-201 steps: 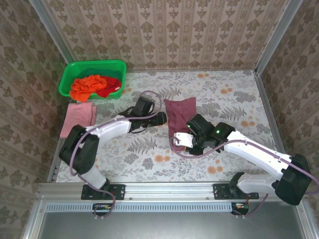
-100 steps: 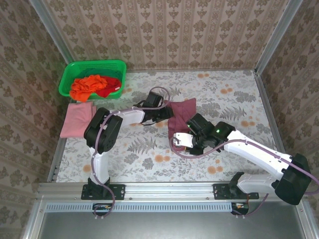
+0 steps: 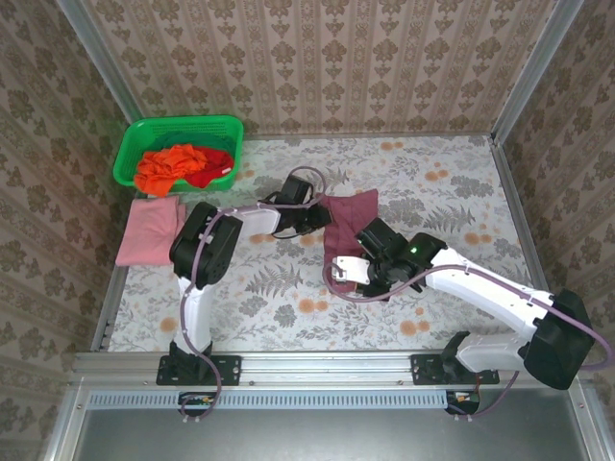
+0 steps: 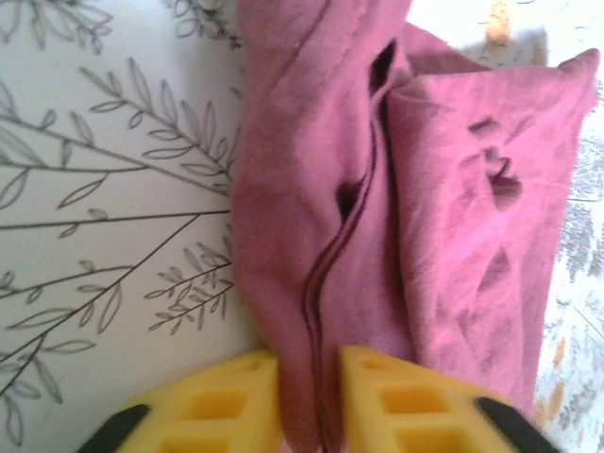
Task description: Fold and stack the t-shirts
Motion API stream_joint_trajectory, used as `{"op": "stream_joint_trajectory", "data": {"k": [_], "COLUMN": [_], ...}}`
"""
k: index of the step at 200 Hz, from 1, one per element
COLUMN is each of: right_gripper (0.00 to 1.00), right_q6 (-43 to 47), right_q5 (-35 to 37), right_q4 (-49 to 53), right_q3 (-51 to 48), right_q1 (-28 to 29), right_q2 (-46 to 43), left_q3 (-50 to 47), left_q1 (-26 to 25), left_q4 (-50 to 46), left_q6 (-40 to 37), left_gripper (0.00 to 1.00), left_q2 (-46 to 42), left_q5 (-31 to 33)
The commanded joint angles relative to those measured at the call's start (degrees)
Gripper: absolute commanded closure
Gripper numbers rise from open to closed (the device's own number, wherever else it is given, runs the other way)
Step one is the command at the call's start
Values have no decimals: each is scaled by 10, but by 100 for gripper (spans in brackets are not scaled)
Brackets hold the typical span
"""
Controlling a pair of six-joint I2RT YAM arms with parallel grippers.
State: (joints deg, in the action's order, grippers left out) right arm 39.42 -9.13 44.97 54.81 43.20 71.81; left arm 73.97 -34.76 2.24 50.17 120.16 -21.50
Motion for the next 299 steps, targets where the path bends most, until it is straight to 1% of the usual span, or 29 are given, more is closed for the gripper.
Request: {"op": "stream_joint_trajectory", "data": {"k": [1,14,19,45,68,80,94,103,130,155,207,249,299], "right_gripper": [100,100,100,100,100,100,100,100,100,100,100,100,100], "right_q6": [12,11,12,27,53,73,100,113,151,189,227,236,242], "right_q5": [-18,-19,-19,-15,-4,9,36,47,72,115,135,129,123], "right_q4": [-8,-7,-6,-3,6,11,22,35,59,75,61,57,49], "right_q3": [3,6,6,22,58,85,116,143,213,278,373,434,463], "right_q1": [-6,-8,-8,-15,-32,-42,-48,-55,-82,-102,-137,-150,-160], "right_q2": [6,6,6,16,40,56,76,109,163,230,326,374,413], "left_q3": [-5,-17,-21,-33,-30,-25,-21,-20,-19,-15,-16,-12,-16], "left_q1": [1,6,8,21,28,30,33,35,40,44,43,47,58], "left_q4": [9,14,18,25,19,18,16,13,8,3,-12,-12,-12], "left_q6": [14,15,15,1,-27,-39,-34,-33,-32,-42,-48,-56,-64], "left_gripper": [89,98,100,100,100,100,100,100,100,100,100,100,100], "left_q2": [19,19,20,34,50,60,75,80,93,103,118,134,138], "left_q5": [-27,-25,-27,-47,-70,-89,-107,-110,-117,-123,-119,-144,-149]}}
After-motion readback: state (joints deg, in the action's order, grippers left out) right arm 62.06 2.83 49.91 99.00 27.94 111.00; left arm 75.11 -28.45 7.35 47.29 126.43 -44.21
